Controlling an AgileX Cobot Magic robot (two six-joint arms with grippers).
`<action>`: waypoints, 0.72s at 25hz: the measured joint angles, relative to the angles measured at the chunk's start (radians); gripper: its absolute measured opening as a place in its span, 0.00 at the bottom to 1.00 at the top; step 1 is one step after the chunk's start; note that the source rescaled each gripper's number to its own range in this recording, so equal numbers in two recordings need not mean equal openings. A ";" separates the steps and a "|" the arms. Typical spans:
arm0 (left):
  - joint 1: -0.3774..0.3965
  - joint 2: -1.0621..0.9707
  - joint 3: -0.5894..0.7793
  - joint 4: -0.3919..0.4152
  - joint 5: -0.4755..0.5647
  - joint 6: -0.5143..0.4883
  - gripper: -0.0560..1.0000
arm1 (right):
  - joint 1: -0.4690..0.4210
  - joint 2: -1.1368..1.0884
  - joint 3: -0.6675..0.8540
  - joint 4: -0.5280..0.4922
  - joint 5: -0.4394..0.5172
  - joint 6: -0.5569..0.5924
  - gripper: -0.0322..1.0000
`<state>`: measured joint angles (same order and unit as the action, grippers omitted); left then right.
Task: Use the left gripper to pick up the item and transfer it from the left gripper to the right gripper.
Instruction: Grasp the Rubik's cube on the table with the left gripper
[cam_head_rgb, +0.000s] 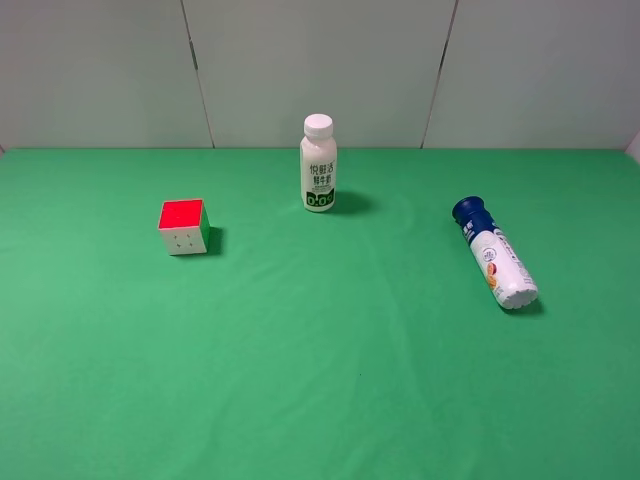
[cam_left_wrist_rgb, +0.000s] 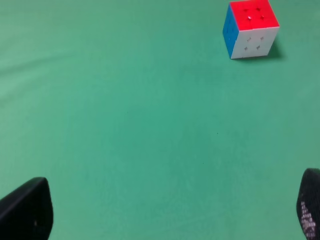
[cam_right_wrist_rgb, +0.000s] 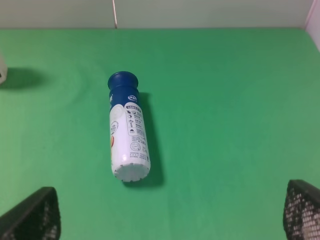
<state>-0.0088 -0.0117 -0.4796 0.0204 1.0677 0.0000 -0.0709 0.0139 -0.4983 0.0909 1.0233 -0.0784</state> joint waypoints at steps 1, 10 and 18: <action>0.000 0.000 0.000 0.000 0.000 0.000 1.00 | 0.000 0.000 0.000 0.000 0.000 0.000 1.00; 0.000 0.000 0.000 0.000 0.000 0.000 1.00 | 0.000 0.000 0.000 0.000 0.000 0.000 1.00; 0.000 0.000 0.000 0.000 0.000 0.000 1.00 | 0.000 0.000 0.000 0.000 0.000 0.000 1.00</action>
<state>-0.0088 -0.0117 -0.4796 0.0208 1.0677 0.0000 -0.0709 0.0139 -0.4983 0.0909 1.0233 -0.0784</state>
